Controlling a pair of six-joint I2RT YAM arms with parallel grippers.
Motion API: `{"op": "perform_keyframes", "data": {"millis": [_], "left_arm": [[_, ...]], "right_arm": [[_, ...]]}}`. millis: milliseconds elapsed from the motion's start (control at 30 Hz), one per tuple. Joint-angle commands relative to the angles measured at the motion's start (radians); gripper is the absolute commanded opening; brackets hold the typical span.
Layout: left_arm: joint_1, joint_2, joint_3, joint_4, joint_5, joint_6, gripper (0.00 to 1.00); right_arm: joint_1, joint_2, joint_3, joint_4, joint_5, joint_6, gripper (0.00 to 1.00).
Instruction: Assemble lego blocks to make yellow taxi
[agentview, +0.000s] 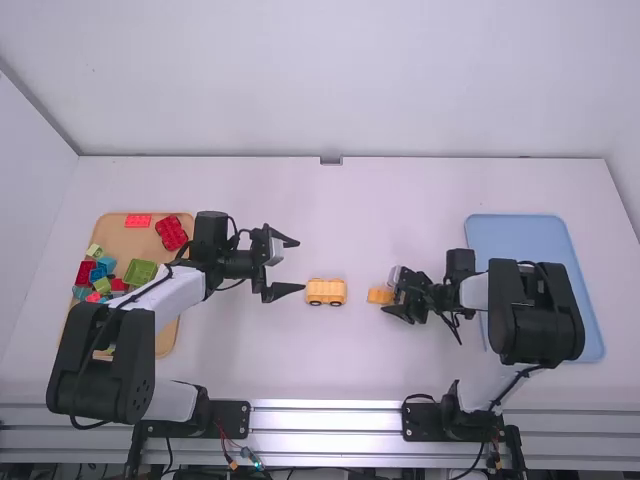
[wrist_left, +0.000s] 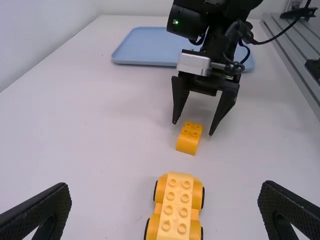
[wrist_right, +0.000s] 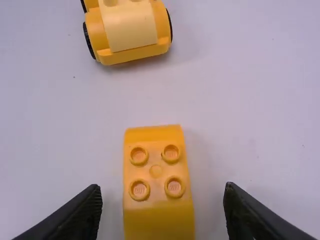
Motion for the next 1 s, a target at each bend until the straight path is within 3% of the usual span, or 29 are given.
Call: {"op": "perform_keyframes", "data": {"millis": [0,433,533,700,967], "left_arm": [[-0.011,0.009,-0.015,-0.004,0.034,0.019,0.99],[-0.017,0.009,-0.016,-0.008,0.030,0.019,0.99],[-0.018,0.009,-0.015,-0.008,0.029,0.019,0.99],[-0.017,0.009,-0.016,-0.009,0.029,0.019,0.99],[-0.018,0.071,-0.084,0.044,0.030,0.138,0.99]], "right_arm": [[0.011,0.008,-0.005,-0.004,-0.029,-0.016,0.68],[0.026,0.069,-0.004,0.071,-0.053,0.027,0.59],[0.024,0.069,-0.004,0.071,-0.044,0.027,0.53],[0.037,0.069,-0.004,0.071,-0.043,0.027,0.26],[0.016,0.040,-0.003,0.084,-0.131,0.072,0.20]]}}
